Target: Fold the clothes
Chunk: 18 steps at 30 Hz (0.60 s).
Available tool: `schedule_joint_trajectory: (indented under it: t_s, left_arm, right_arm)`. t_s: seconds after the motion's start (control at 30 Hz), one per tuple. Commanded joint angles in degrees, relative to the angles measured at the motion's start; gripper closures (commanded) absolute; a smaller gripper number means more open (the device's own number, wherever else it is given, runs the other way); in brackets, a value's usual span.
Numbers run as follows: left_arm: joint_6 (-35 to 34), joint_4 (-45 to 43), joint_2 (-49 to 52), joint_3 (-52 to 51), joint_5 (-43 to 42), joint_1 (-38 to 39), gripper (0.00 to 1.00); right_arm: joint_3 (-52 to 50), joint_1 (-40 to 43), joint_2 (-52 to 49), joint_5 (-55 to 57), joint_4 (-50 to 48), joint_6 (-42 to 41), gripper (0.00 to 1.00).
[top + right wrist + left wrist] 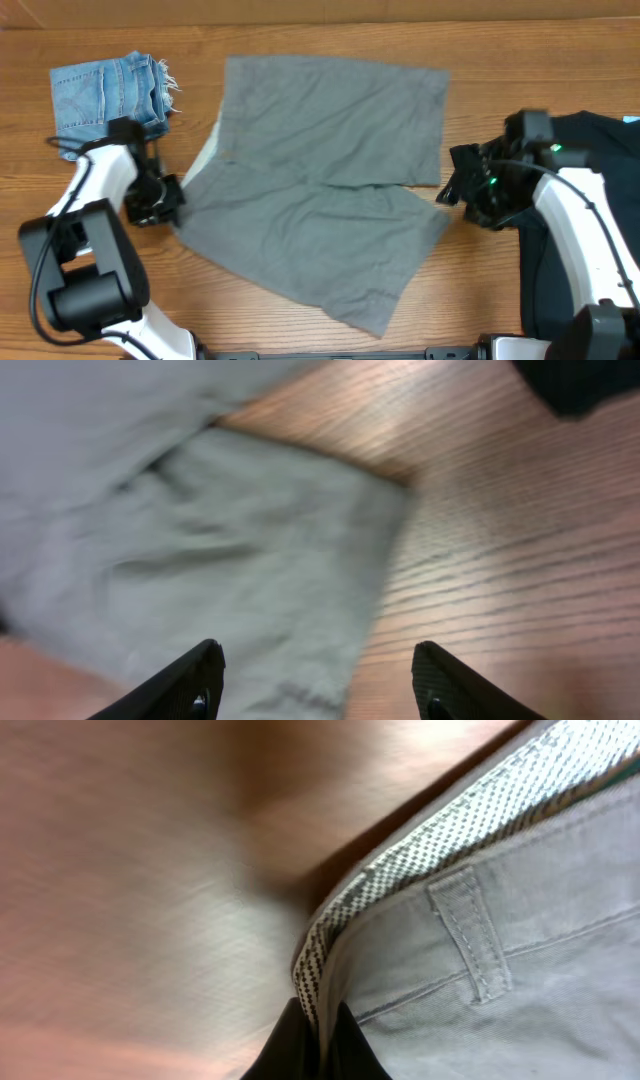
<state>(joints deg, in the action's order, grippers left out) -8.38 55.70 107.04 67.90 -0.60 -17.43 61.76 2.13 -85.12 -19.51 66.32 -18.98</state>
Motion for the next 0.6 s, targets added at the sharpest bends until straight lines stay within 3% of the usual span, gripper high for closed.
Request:
schedule_joint_trajectory:
  t_s: [0.0, 0.23, 0.47, 0.57]
  left_arm:
    - [-4.2, 1.7, -5.2, 1.5, 3.1, -4.5, 0.96]
    - [-1.9, 1.2, -8.1, 1.5, -2.3, -5.0, 0.94]
    - [-1.9, 1.2, -8.1, 1.5, -1.9, -2.3, 0.92]
    - [-1.9, 1.0, -8.1, 1.5, -1.9, -2.0, 0.90]
  right_arm:
    - [-7.9, -1.3, 0.2, 1.6, -5.0, -5.8, 0.36]
    - [-17.6, -3.2, 0.2, -2.6, -17.7, -7.0, 0.39]
    - [-22.9, -4.7, 0.2, -2.2, -30.6, -9.2, 0.39]
    - [-24.2, -4.8, 0.2, -2.5, -33.2, -9.8, 0.44]
